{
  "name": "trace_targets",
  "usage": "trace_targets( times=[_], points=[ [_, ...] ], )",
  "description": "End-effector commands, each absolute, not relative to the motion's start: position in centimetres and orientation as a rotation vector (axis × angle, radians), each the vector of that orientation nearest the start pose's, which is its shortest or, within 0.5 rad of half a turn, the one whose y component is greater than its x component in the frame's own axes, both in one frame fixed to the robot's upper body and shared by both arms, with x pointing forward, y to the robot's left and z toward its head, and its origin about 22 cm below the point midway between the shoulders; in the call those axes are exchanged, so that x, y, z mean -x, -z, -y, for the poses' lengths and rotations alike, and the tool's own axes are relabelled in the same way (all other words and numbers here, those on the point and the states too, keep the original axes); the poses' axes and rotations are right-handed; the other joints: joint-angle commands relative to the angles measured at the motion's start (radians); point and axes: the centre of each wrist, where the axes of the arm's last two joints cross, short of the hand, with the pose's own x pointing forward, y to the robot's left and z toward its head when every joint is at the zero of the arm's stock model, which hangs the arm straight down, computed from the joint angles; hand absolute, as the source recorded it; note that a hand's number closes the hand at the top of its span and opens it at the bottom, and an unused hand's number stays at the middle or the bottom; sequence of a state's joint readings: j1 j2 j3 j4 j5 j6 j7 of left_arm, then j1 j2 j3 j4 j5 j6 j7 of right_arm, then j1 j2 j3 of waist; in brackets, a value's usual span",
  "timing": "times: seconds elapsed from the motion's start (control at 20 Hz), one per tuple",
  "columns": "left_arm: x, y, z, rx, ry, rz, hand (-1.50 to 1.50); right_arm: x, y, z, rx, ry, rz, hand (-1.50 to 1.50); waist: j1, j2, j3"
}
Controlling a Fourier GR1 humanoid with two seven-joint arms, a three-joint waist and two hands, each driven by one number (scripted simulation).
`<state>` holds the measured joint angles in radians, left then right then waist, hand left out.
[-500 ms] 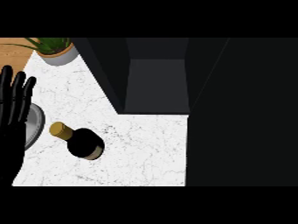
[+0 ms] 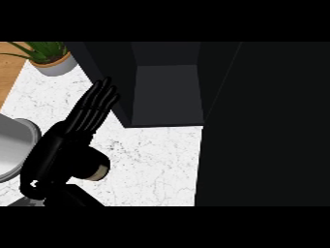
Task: Pick up the wine, place it into the cabinet and close the cabinet
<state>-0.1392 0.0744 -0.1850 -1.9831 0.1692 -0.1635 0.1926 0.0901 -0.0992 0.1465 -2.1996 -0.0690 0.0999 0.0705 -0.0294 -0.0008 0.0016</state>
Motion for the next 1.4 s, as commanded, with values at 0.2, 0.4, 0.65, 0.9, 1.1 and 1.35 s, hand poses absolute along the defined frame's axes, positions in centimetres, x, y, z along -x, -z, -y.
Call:
trace_targets(
  times=[0.2, 0.4, 0.65, 0.9, 1.1, 1.35],
  points=[
    [-19.7, -17.8, -14.7, 0.597, 0.371, 1.706, -1.5, -13.8, -15.9, 22.1, -0.339, -0.322, 1.95, -1.5, 0.024, -0.004, -0.001],
    [-17.4, -19.4, -14.9, 0.578, 0.364, 1.704, -1.5, -10.5, -17.3, 22.1, -0.345, -0.291, 1.955, -1.5, 0.023, -0.004, -0.001],
    [-14.3, -19.9, -14.7, 0.588, 0.352, 1.681, -1.5, -9.6, -18.7, 21.5, -0.34, -0.3, 1.938, -1.5, 0.028, -0.005, -0.002],
    [-14.1, -21.9, -14.8, 0.58, 0.351, 1.694, -1.5, -9.5, -19.2, 21.3, -0.325, -0.303, 1.948, -1.5, 0.025, -0.003, -0.001],
    [-11.6, -21.9, -15.0, 0.582, 0.338, 1.674, -1.5, -8.9, -19.5, 21.4, -0.337, -0.297, 1.937, -1.5, 0.028, -0.006, -0.001],
    [-12.5, -23.1, -14.9, 0.541, 0.319, 1.696, -1.5, -8.5, -20.4, 21.5, -0.346, -0.309, 1.934, -1.5, 0.023, -0.005, -0.001]
  ],
)
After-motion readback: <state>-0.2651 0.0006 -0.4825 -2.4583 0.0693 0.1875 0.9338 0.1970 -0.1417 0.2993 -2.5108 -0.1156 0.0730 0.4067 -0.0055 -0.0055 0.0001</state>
